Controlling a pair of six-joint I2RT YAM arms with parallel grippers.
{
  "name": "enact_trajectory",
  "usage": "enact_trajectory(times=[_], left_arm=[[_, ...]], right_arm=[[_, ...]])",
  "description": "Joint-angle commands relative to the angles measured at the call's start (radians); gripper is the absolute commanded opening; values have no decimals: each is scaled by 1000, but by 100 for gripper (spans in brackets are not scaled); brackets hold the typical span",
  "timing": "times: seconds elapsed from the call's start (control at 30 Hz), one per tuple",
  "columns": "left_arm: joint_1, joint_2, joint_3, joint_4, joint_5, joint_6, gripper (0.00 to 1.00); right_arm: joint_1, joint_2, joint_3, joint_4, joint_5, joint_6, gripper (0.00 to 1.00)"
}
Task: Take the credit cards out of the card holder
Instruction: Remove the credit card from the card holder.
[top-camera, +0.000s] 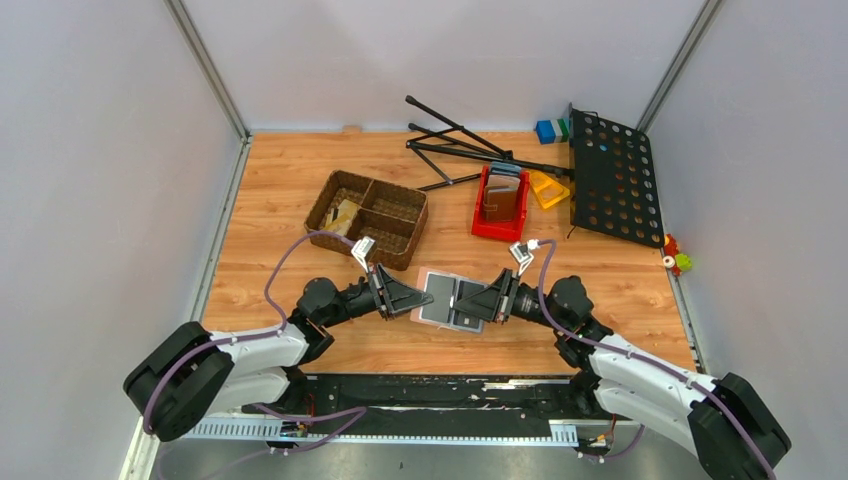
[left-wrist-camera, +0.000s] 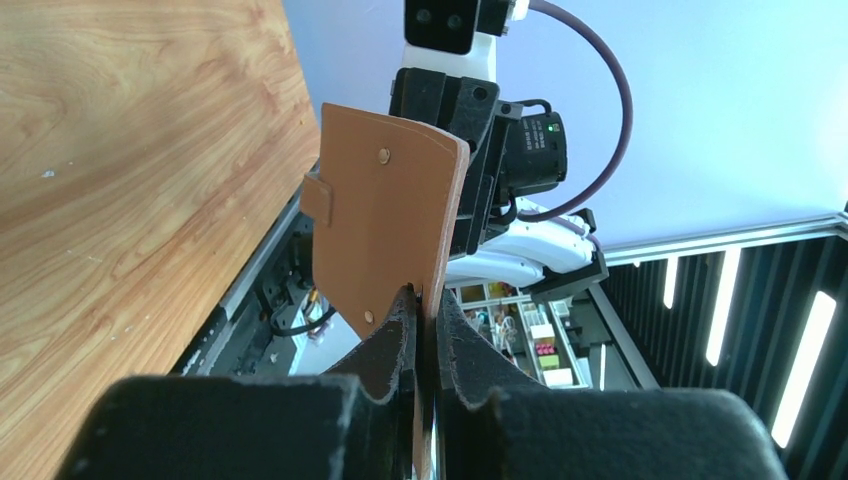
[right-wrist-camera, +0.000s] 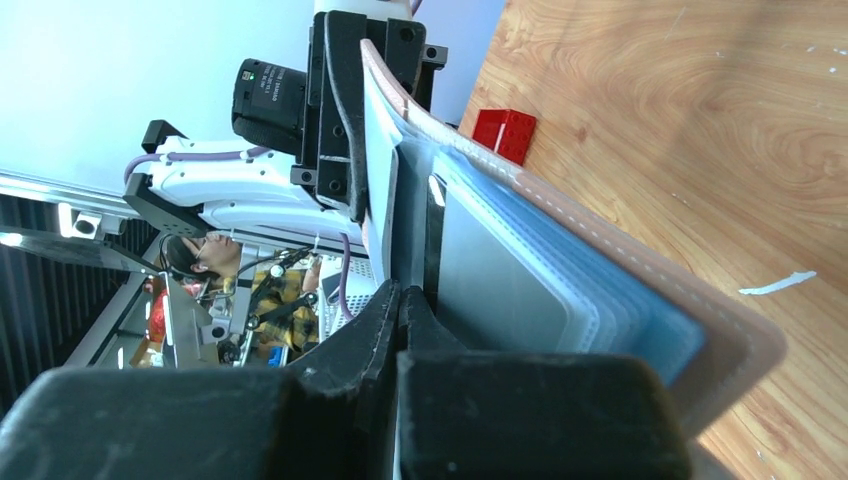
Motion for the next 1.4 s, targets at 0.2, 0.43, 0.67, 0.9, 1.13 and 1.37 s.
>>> enact_trajectory(times=[0.2, 0.43, 0.67, 0.9, 1.13, 1.37], left_arm=[[8, 49, -1, 200, 28, -64, 0], [8, 122, -10, 317, 39, -106, 0], [8, 180, -18, 403, 47, -133, 0], [-2, 218, -23, 440, 47, -138, 0], [-31, 217, -14, 393, 31, -105, 0], [-30, 254, -17, 475, 24, -135, 13]], right_arm=[[-16, 62, 15, 88, -49, 3, 17], [-15, 149, 17, 269, -93, 49, 33], [-16, 164, 35, 320, -102, 64, 27], [-16, 189, 49, 427, -102, 96, 25], [-15, 240, 76, 419, -112, 93, 25], [-15, 274, 64, 446, -117, 117, 0]])
